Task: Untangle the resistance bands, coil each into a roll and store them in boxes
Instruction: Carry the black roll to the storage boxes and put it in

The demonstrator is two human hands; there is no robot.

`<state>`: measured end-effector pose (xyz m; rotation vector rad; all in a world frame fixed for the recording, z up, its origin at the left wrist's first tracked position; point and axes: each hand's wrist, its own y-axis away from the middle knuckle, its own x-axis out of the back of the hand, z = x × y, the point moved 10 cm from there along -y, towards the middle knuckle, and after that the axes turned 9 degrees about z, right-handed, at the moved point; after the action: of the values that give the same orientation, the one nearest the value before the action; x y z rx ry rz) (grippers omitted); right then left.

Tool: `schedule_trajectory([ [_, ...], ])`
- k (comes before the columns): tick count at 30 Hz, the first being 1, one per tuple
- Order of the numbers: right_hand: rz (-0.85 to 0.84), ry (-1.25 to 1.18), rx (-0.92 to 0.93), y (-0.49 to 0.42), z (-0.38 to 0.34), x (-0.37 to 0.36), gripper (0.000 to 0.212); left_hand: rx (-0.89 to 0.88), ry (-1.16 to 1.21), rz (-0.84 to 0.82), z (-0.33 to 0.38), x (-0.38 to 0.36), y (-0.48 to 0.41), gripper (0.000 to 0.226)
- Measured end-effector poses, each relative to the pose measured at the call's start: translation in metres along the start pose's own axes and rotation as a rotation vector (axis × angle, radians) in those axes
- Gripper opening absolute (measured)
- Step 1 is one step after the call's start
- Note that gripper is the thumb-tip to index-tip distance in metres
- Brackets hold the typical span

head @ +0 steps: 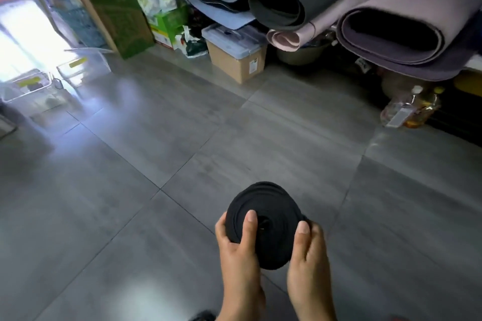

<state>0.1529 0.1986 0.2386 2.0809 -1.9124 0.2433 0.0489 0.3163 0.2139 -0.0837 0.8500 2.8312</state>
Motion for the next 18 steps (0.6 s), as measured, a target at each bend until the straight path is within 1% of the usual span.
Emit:
schedule_trajectory([
  [2,-0.03,0.067,0.06,0.012,-0.013,-0.014,0.091,0.066,0.023,0.066,0.006,0.018,-0.003,0.062],
  [3,-0.057,0.096,0.083,0.02,-0.022,-0.021,0.102,0.1,0.028,0.099,0.009,0.029,-0.002,0.068],
  [4,-0.094,0.127,0.091,0.028,-0.03,-0.028,0.11,0.135,0.032,0.135,0.014,0.039,0.002,0.069],
  [5,-0.124,0.154,0.083,0.037,-0.04,-0.034,0.114,0.156,0.041,0.173,0.021,0.051,0.006,0.064],
  [7,-0.165,0.192,0.05,0.053,-0.061,-0.044,0.119,0.178,0.054,0.248,0.037,0.075,0.012,0.049],
  [10,-0.221,0.216,0.032,0.078,-0.106,-0.06,0.122,0.208,0.017,0.313,0.082,0.108,0.022,0.053],
  [14,-0.312,0.203,-0.003,0.114,-0.188,-0.1,0.12,0.093,0.003,0.4,0.19,0.147,0.023,0.042],
  [18,-0.359,0.155,-0.029,0.14,-0.274,-0.143,0.119,0.02,0.022,0.412,0.297,0.174,0.016,0.026],
])
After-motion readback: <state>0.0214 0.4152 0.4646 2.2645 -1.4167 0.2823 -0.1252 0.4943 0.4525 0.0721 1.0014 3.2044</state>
